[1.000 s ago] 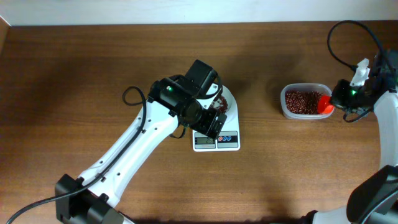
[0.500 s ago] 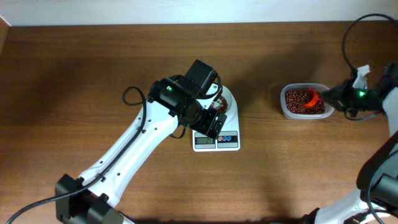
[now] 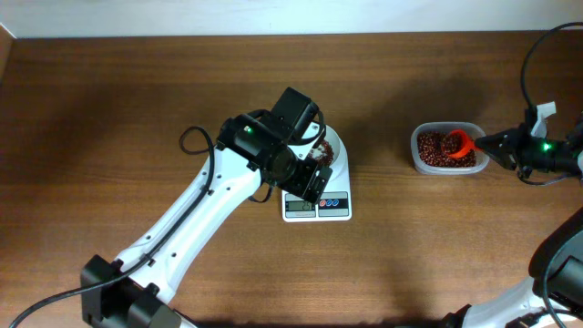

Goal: Scoop item into bowl and weigh 50g on scale
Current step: 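Return the scoop to the container and scoop more beans, then carry the scoop to the bowl and pour the beans in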

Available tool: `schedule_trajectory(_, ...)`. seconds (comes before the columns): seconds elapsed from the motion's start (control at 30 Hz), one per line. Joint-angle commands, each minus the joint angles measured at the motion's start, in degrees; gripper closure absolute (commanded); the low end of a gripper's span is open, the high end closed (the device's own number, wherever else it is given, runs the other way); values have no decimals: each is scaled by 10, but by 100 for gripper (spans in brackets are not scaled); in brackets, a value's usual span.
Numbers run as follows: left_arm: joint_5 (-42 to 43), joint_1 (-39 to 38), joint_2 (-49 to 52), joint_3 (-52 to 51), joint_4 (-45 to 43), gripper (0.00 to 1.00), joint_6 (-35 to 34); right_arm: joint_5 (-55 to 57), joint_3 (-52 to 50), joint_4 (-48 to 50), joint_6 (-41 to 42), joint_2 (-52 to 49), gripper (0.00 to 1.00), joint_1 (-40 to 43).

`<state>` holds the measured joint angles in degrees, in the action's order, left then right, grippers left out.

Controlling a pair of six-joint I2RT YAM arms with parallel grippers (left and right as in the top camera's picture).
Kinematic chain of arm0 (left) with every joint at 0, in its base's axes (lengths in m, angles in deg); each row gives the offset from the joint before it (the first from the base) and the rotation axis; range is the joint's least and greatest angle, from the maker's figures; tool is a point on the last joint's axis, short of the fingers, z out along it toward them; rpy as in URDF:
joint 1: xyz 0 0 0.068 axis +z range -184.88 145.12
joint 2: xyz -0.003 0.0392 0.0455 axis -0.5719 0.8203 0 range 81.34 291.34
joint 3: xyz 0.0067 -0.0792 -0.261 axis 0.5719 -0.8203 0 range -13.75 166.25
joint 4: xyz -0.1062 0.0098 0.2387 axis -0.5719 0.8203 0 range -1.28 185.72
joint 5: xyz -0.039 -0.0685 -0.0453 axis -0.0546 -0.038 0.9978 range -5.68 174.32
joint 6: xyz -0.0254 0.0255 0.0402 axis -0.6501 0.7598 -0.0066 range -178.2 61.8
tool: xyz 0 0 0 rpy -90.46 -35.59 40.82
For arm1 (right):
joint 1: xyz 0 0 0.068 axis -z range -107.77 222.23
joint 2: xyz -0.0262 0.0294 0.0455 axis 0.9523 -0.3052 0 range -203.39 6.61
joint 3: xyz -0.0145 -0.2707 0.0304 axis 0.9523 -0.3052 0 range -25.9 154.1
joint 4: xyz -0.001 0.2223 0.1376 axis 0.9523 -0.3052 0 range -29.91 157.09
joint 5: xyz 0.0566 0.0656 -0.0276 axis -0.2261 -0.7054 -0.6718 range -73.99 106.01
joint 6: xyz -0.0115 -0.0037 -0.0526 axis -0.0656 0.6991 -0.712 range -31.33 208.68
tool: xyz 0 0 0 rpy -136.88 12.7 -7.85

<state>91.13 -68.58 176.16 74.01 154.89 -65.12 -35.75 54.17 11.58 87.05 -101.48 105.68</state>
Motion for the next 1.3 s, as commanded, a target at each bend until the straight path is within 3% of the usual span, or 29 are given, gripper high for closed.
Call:
schedule_trajectory(0.0,-2,-1,-1,8,-1,1,1,5,-3,-2,-11,-3,96,5)
schedule_trajectory(0.13,-2,-1,-1,8,-1,1,1,22,-3,0,6,-3,96,4)
schedule_trajectory(0.6,-2,-1,-1,8,-1,1,1,-189,-2,4,5,-3,96,-13)
schedule_trajectory(0.83,-2,-1,-1,8,-1,1,1,-217,-2,29,9,-3,96,-143)
schedule_trajectory(1.07,-2,-1,-1,8,-1,1,1,-174,-2,243,198,-3,96,-343)
schedule_trajectory(1.27,-2,-1,-1,8,-1,1,1,-91,-2,257,184,-1,96,-396)
